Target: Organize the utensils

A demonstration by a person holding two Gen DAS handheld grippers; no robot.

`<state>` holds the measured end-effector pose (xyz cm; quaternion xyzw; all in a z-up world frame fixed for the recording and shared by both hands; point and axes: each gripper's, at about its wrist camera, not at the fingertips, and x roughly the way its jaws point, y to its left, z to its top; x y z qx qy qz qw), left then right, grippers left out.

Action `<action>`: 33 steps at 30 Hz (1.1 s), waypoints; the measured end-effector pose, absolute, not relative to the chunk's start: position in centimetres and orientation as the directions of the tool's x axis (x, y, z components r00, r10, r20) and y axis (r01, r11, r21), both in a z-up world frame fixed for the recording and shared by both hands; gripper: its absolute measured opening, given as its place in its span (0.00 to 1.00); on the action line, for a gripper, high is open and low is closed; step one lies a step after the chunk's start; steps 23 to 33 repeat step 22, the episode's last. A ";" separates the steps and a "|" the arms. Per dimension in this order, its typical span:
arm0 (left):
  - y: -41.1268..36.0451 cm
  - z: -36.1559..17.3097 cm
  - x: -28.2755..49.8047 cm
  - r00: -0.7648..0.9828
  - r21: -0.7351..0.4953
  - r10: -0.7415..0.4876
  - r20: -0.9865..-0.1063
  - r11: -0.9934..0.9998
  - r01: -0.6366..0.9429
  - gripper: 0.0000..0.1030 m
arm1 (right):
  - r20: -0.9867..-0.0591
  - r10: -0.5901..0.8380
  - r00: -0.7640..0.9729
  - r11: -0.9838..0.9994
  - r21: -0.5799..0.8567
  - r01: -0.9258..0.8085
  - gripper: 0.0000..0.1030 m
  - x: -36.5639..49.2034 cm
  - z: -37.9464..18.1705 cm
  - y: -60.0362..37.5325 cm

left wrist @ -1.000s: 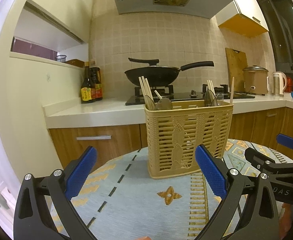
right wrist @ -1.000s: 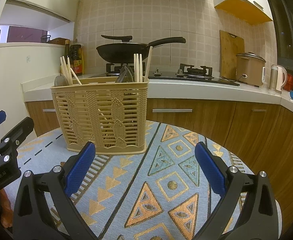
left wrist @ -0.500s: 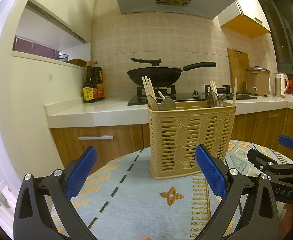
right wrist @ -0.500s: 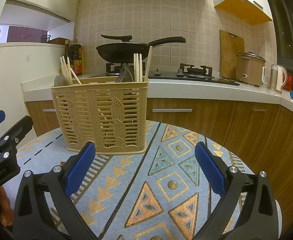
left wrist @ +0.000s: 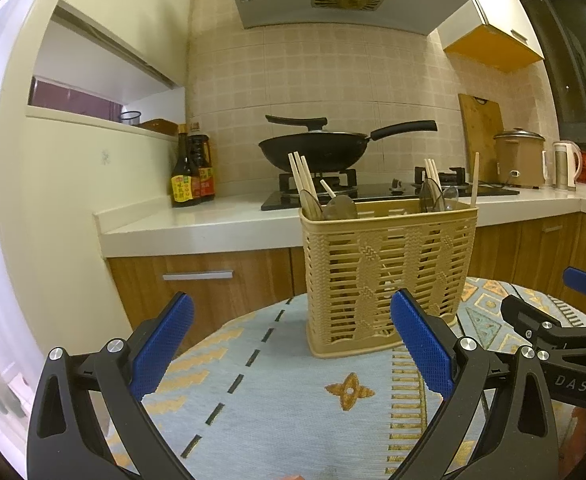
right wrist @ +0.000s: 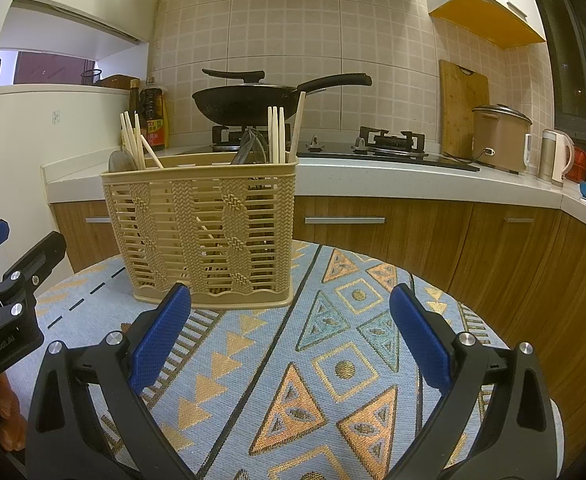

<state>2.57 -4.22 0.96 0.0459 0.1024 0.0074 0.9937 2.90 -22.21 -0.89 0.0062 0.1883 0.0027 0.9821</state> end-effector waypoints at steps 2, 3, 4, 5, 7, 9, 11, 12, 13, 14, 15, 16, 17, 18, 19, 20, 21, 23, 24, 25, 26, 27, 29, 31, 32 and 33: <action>-4.2 1.0 2.6 0.979 0.092 0.022 -0.203 0.996 -0.003 0.93 | -0.370 0.007 0.929 1.000 0.013 -0.002 0.92 2.9 -0.9 -22.2; -4.2 1.0 2.6 0.979 0.090 0.020 -0.203 0.996 -0.002 0.93 | -0.370 0.007 0.929 1.000 0.013 -0.002 0.92 2.9 -0.9 -22.2; -4.2 1.0 2.5 0.979 0.090 0.020 -0.203 0.996 -0.002 0.93 | -0.370 0.008 0.929 1.000 0.014 -0.003 0.92 2.9 -0.9 -22.2; -4.2 1.0 2.5 0.979 0.090 0.020 -0.203 0.996 -0.002 0.93 | -0.370 0.007 0.929 1.000 0.013 -0.003 0.92 2.9 -0.9 -22.2; -4.1 1.0 2.5 0.979 0.084 0.012 -0.203 0.996 0.005 0.93 | -0.370 0.007 0.929 1.000 0.012 -0.003 0.92 2.9 -0.9 -22.2; -4.1 1.0 2.4 0.981 0.084 0.014 -0.196 0.996 0.003 0.93 | -0.370 0.007 0.929 1.000 0.011 -0.003 0.92 2.9 -0.9 -22.1; -4.1 1.0 2.3 0.982 0.088 0.015 -0.189 0.996 0.002 0.93 | -0.369 0.007 0.929 1.000 0.010 -0.004 0.92 2.8 -0.9 -22.1; -4.1 1.0 2.2 0.982 0.088 0.013 -0.188 0.996 0.003 0.93 | -0.369 0.007 0.929 1.000 0.009 -0.004 0.92 2.8 -0.9 -22.1; -4.1 1.1 2.2 0.982 0.089 0.016 -0.186 0.996 0.001 0.93 | -0.369 0.006 0.930 1.000 0.008 -0.004 0.92 2.8 -0.9 -22.1; -4.1 1.1 2.2 0.982 0.088 0.016 -0.186 0.996 0.001 0.93 | -0.367 0.006 0.930 1.000 0.009 -0.003 0.92 2.7 -0.9 -22.1; -4.0 1.1 2.2 0.982 0.084 0.013 -0.190 0.997 0.003 0.93 | -0.366 0.005 0.930 1.000 0.010 -0.002 0.92 2.7 -0.9 -22.1; -3.9 1.1 2.4 0.980 0.075 0.010 -0.197 0.997 0.005 0.93 | -0.366 0.005 0.931 1.000 0.010 -0.001 0.92 2.8 -0.9 -22.1; -3.7 1.2 2.4 0.979 0.063 0.002 -0.202 0.998 0.011 0.93 | -0.366 0.004 0.931 1.000 0.011 0.000 0.92 2.8 -0.9 -22.1; -3.5 1.2 2.5 0.978 0.052 -0.005 -0.207 0.999 0.016 0.93 | -0.367 0.005 0.930 1.000 0.012 0.000 0.92 2.8 -0.9 -22.1; -3.3 1.2 2.7 0.977 0.040 -0.009 -0.215 0.999 0.018 0.93 | -0.367 0.005 0.930 1.000 0.014 0.000 0.92 2.8 -0.9 -22.2; -3.2 1.1 2.7 0.976 0.037 -0.009 -0.219 0.999 0.017 0.93 | -0.367 0.005 0.930 1.000 0.014 0.000 0.92 2.8 -0.9 -22.2; -3.1 1.1 2.9 0.974 0.034 -0.008 -0.226 0.999 0.017 0.93 | -0.368 0.006 0.930 1.000 0.014 0.000 0.92 2.8 -0.8 -22.2; -3.1 1.1 2.9 0.974 0.032 -0.009 -0.227 0.999 0.017 0.93 | -0.368 0.005 0.930 1.000 0.013 -0.001 0.92 2.8 -0.8 -22.2; -3.1 1.1 2.9 0.974 0.032 -0.009 -0.227 0.999 0.017 0.93 | -0.368 0.005 0.930 1.000 0.013 -0.001 0.92 2.8 -0.8 -22.2; -3.1 1.1 2.9 0.974 0.032 -0.009 -0.227 0.999 0.017 0.93 | -0.368 0.005 0.930 1.000 0.013 -0.001 0.92 2.8 -0.8 -22.2; -3.1 1.1 2.9 0.974 0.032 -0.009 -0.227 0.999 0.017 0.93 | -0.368 0.005 0.930 1.000 0.013 -0.001 0.92 2.8 -0.8 -22.2; -3.1 1.1 2.9 0.974 0.032 -0.009 -0.227 0.999 0.017 0.93 | -0.368 0.005 0.930 1.000 0.013 -0.001 0.92 2.8 -0.8 -22.2; -3.1 1.1 2.9 0.974 0.032 -0.009 -0.227 0.999 0.017 0.93 | -0.368 0.005 0.930 1.000 0.013 -0.001 0.92 2.8 -0.8 -22.2; -3.1 1.1 2.9 0.974 0.032 -0.009 -0.227 0.999 0.017 0.93 | -0.368 0.005 0.930 1.000 0.013 -0.001 0.92 2.8 -0.8 -22.2; -3.1 1.1 2.9 0.974 0.032 -0.009 -0.227 0.999 0.017 0.93 | -0.368 0.005 0.930 1.000 0.013 -0.001 0.92 2.8 -0.8 -22.2; -3.1 1.1 2.9 0.974 0.032 -0.009 -0.227 0.999 0.017 0.93 | -0.368 0.005 0.930 1.000 0.013 -0.001 0.92 2.8 -0.8 -22.2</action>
